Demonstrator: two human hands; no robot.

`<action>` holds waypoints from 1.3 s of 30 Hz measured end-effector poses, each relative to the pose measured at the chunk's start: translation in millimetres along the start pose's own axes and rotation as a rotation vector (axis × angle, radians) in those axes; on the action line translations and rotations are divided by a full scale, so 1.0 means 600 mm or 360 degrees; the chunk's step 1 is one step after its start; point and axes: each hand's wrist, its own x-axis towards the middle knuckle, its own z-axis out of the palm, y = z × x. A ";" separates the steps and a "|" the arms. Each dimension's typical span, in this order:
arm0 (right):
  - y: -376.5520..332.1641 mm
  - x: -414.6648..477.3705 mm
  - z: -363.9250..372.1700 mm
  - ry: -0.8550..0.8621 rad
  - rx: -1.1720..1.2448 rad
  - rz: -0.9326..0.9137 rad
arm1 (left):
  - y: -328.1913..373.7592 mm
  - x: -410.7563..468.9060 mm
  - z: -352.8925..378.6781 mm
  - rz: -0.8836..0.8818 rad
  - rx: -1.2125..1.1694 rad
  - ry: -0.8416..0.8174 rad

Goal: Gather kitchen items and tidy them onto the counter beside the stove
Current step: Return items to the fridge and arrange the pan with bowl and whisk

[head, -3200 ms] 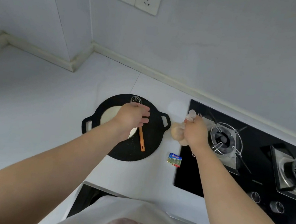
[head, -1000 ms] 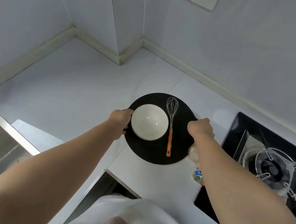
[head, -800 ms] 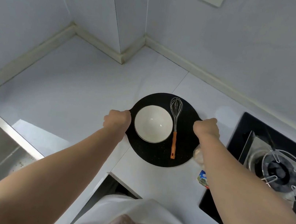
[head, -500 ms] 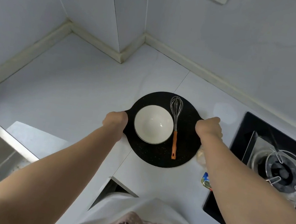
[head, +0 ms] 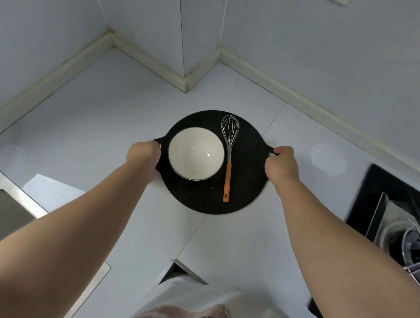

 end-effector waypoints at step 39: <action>0.184 -0.044 -0.174 -0.0044 0.0373 0.0443 | -0.074 -0.274 0.386 0.0388 0.0853 -0.1196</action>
